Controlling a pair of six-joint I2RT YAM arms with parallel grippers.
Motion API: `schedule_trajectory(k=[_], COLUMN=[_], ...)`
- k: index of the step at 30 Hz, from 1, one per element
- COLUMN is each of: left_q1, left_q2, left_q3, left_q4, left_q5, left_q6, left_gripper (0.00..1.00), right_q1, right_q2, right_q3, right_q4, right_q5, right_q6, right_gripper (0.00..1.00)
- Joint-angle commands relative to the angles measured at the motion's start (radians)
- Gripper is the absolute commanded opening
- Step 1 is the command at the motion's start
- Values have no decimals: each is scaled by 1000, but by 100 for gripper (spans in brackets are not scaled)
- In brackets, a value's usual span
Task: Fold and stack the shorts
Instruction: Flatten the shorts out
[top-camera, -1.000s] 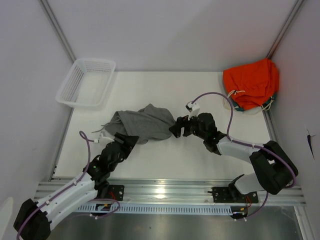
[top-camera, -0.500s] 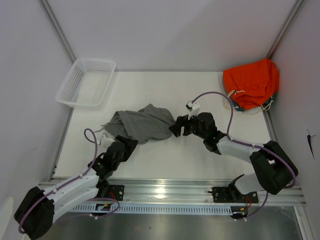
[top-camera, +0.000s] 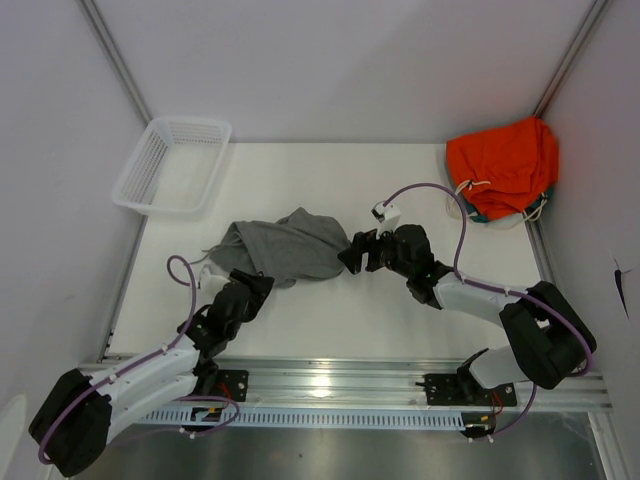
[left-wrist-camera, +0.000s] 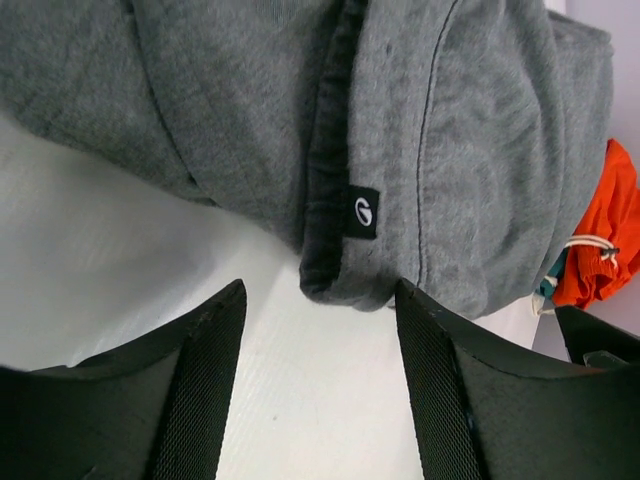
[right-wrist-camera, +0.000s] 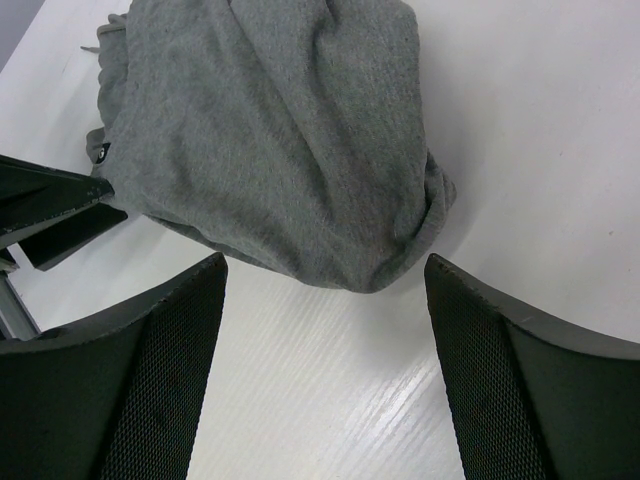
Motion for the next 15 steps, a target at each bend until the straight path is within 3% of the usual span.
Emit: schedule_trajectory(k=[1,10,13,15], left_q1=[14,44,54,58], left_q2=[-5,41,69,82], left_q3=[26,15,14,18], left_q4=[51,135,182,193], left_q5=[-83,-45,-20,-6], left_q6=[35,58,67,68], left_gripper=[63,55,39,39], right_q1=[1,1,1,1], right_q2=[-13,-10,-9,-7], right_q3=[41,44,46,47], right_q4=[9,6,6,4], right_q5=[6,3,1,0], right_q6=[-17,-17,-17,-17], right_gripper=[82,82,82,82])
